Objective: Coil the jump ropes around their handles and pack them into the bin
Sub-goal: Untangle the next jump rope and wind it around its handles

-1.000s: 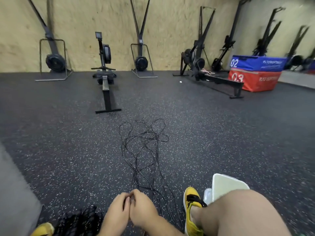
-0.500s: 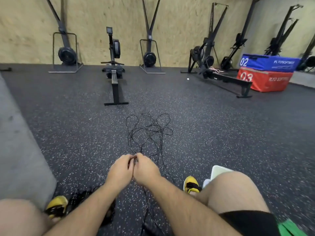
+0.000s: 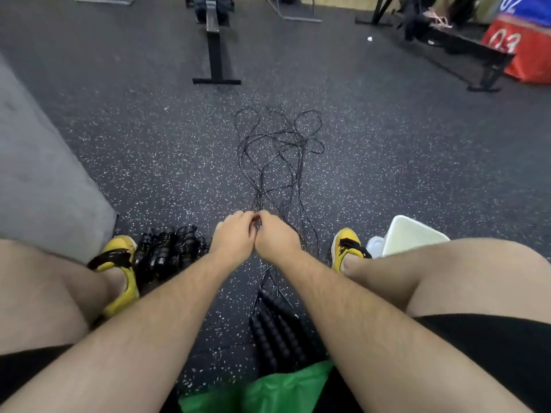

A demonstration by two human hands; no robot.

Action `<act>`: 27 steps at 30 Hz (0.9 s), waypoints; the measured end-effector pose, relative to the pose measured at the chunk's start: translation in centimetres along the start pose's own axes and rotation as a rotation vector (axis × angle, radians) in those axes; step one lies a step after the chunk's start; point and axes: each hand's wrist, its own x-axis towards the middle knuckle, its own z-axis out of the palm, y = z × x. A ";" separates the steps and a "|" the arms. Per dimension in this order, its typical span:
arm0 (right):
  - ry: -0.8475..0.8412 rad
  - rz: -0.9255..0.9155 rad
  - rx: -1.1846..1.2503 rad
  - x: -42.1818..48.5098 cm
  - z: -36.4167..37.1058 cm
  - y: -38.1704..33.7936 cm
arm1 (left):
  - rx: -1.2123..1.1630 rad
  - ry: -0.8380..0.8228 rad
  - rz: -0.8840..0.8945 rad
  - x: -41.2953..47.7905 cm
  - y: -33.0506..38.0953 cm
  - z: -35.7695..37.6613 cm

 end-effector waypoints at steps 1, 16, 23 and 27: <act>-0.016 0.013 -0.006 0.1 0.8 0.6 | -0.001 -0.020 -0.012 -0.2 -0.2 0.9; -0.416 0.239 -0.082 -0.8 16.0 11.1 | -0.154 -0.620 -0.475 -4.7 -5.6 18.5; -0.537 0.364 -0.226 0.0 19.4 14.0 | -0.309 -0.667 -0.759 -4.7 -6.6 22.3; -0.503 0.389 -0.200 -0.2 19.8 14.1 | -0.437 -0.673 -0.860 -4.6 -6.3 22.5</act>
